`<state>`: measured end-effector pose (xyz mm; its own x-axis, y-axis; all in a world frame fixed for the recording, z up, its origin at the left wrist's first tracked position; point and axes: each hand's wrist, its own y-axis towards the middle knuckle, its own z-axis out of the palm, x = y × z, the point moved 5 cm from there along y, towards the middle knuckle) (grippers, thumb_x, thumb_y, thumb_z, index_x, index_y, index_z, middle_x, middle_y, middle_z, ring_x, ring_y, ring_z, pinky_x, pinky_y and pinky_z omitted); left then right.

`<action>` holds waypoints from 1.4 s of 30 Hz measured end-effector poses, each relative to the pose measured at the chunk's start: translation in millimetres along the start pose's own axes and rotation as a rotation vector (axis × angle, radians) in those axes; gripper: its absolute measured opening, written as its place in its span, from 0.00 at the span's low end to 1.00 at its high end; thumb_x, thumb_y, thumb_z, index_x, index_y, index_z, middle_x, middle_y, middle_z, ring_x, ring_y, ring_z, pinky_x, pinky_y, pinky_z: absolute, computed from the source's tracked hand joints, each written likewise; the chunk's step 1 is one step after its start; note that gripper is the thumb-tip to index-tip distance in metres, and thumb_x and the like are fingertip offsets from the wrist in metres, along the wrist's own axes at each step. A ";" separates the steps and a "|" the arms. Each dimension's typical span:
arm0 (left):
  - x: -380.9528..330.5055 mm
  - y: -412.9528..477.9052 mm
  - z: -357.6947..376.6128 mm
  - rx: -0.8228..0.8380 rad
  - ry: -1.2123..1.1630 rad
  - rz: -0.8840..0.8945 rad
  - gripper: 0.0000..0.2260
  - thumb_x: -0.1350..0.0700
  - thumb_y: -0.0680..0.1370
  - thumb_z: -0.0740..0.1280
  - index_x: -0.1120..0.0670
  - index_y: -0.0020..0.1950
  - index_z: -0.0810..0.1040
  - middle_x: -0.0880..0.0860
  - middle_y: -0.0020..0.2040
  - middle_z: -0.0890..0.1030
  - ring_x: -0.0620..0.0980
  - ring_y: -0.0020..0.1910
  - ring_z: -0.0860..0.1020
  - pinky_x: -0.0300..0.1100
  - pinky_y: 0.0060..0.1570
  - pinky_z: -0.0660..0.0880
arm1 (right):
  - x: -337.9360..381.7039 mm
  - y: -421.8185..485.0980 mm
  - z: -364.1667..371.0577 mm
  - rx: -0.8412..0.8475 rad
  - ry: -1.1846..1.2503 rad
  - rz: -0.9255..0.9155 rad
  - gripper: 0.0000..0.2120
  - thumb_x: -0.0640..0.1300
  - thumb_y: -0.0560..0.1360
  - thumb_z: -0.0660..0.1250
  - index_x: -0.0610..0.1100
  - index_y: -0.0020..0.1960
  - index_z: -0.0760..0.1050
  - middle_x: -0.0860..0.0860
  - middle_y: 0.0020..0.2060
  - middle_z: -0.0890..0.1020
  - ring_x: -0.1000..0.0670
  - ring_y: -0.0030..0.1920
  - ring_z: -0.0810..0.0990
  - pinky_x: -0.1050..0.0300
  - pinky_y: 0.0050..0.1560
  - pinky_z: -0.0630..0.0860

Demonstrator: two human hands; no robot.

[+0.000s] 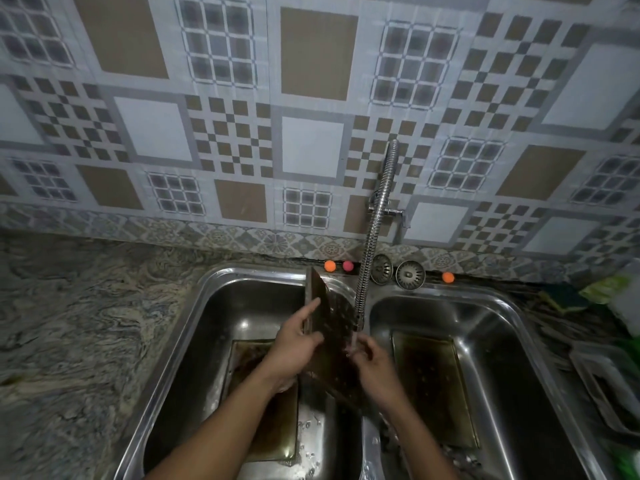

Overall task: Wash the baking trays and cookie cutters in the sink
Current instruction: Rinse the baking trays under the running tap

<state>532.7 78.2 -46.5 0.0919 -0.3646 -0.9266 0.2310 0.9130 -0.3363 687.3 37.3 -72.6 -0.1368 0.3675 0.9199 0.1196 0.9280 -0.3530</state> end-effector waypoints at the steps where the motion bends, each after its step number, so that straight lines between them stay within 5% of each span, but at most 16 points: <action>1: -2.6 -0.9 -2.3 -0.023 -0.081 -0.001 0.30 0.72 0.78 0.61 0.47 0.74 0.68 0.62 0.53 0.84 0.53 0.39 0.84 0.42 0.35 0.80 | -3.1 3.6 -5.7 -0.070 -0.025 0.004 0.12 0.38 0.80 0.63 0.46 0.63 0.74 0.49 0.56 0.81 0.55 0.52 0.81 0.68 0.48 0.76; 5: 4.7 -2.5 -7.1 -0.093 -0.331 -0.004 0.29 0.73 0.77 0.60 0.48 0.73 0.69 0.58 0.55 0.84 0.58 0.51 0.83 0.49 0.43 0.83 | -11.3 8.9 -23.0 -0.152 -0.085 0.068 0.18 0.47 0.78 0.67 0.49 0.67 0.72 0.45 0.63 0.78 0.48 0.61 0.78 0.51 0.63 0.74; 11: 28.6 -13.7 -8.0 -0.155 -0.439 -0.008 0.30 0.76 0.76 0.59 0.47 0.70 0.72 0.54 0.62 0.81 0.56 0.56 0.82 0.52 0.50 0.82 | -4.8 -1.1 -34.9 -0.177 -0.010 -0.014 0.20 0.38 0.77 0.69 0.41 0.68 0.71 0.47 0.56 0.79 0.63 0.45 0.78 0.74 0.40 0.74; 16: 40.0 -15.3 -5.2 -0.183 -0.448 -0.014 0.27 0.75 0.75 0.64 0.48 0.66 0.75 0.51 0.57 0.84 0.54 0.55 0.83 0.58 0.56 0.79 | 14.1 -14.1 -45.7 -0.261 -0.298 -0.279 0.17 0.43 0.75 0.72 0.49 0.63 0.76 0.51 0.56 0.74 0.62 0.53 0.75 0.78 0.50 0.69; 20: 41.1 1.3 22.5 -0.166 -0.367 -0.004 0.24 0.71 0.76 0.67 0.46 0.63 0.78 0.52 0.60 0.81 0.56 0.56 0.82 0.60 0.54 0.79 | 13.8 -10.2 -59.5 -0.298 -0.928 -0.311 0.21 0.55 0.80 0.59 0.52 0.71 0.68 0.50 0.65 0.70 0.48 0.67 0.70 0.52 0.66 0.69; 22: 43.2 10.0 39.7 -0.147 -0.273 0.022 0.22 0.68 0.77 0.68 0.45 0.63 0.78 0.52 0.61 0.81 0.54 0.57 0.82 0.56 0.54 0.80 | 12.4 -3.6 -65.7 -0.322 -1.106 -0.176 0.24 0.57 0.82 0.51 0.51 0.75 0.61 0.48 0.74 0.64 0.44 0.76 0.57 0.38 0.74 0.53; 25: 43.5 14.8 67.3 -0.101 -0.232 0.026 0.16 0.65 0.80 0.64 0.49 0.65 0.76 0.51 0.57 0.83 0.49 0.56 0.82 0.45 0.53 0.80 | 17.4 7.5 -51.3 -0.291 -1.107 -0.093 0.28 0.57 0.82 0.46 0.47 0.79 0.52 0.46 0.79 0.52 0.44 0.79 0.46 0.38 0.76 0.44; 28: 41.4 16.1 79.1 -0.071 -0.233 -0.005 0.15 0.63 0.83 0.59 0.50 0.65 0.76 0.50 0.56 0.84 0.48 0.56 0.82 0.38 0.51 0.78 | 24.6 -0.8 -12.3 -0.087 -1.092 -0.343 0.26 0.49 0.83 0.48 0.51 0.80 0.46 0.53 0.79 0.46 0.50 0.79 0.42 0.46 0.77 0.42; 31: 44.0 20.0 68.5 -0.109 -0.244 -0.009 0.17 0.63 0.83 0.59 0.48 0.69 0.74 0.52 0.60 0.83 0.49 0.57 0.82 0.38 0.51 0.78 | 10.7 -25.2 -12.7 -0.058 -1.102 -0.502 0.25 0.53 0.82 0.46 0.52 0.78 0.52 0.58 0.76 0.49 0.54 0.78 0.47 0.55 0.76 0.42; 35: 55.8 15.5 58.5 -0.142 -0.290 -0.028 0.17 0.61 0.83 0.60 0.46 0.69 0.73 0.50 0.58 0.84 0.49 0.54 0.83 0.43 0.48 0.81 | -21.6 -18.5 -70.9 -0.118 -1.011 -0.177 0.38 0.70 0.76 0.38 0.50 0.79 0.44 0.56 0.77 0.44 0.55 0.77 0.39 0.52 0.77 0.40; 38: 64.1 10.1 57.3 -0.137 -0.283 -0.044 0.16 0.57 0.84 0.59 0.42 0.69 0.73 0.51 0.60 0.83 0.50 0.53 0.84 0.48 0.46 0.82 | -19.5 5.4 -89.1 -0.165 -0.981 0.065 0.37 0.68 0.78 0.42 0.48 0.79 0.41 0.51 0.79 0.43 0.50 0.78 0.39 0.43 0.77 0.42; 42: 55.6 10.4 44.7 -0.189 -0.160 -0.007 0.14 0.48 0.84 0.57 0.34 0.65 0.75 0.42 0.68 0.74 0.44 0.61 0.77 0.43 0.55 0.78 | 6.0 -3.2 -32.3 -0.019 -1.125 -0.169 0.29 0.59 0.82 0.42 0.51 0.79 0.40 0.53 0.78 0.39 0.53 0.76 0.34 0.46 0.76 0.36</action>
<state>583.6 59.2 -94.0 0.2463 -0.3812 -0.8911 0.0479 0.9231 -0.3816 717.8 34.5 -60.4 -0.9565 0.0935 0.2763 0.0294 0.9733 -0.2276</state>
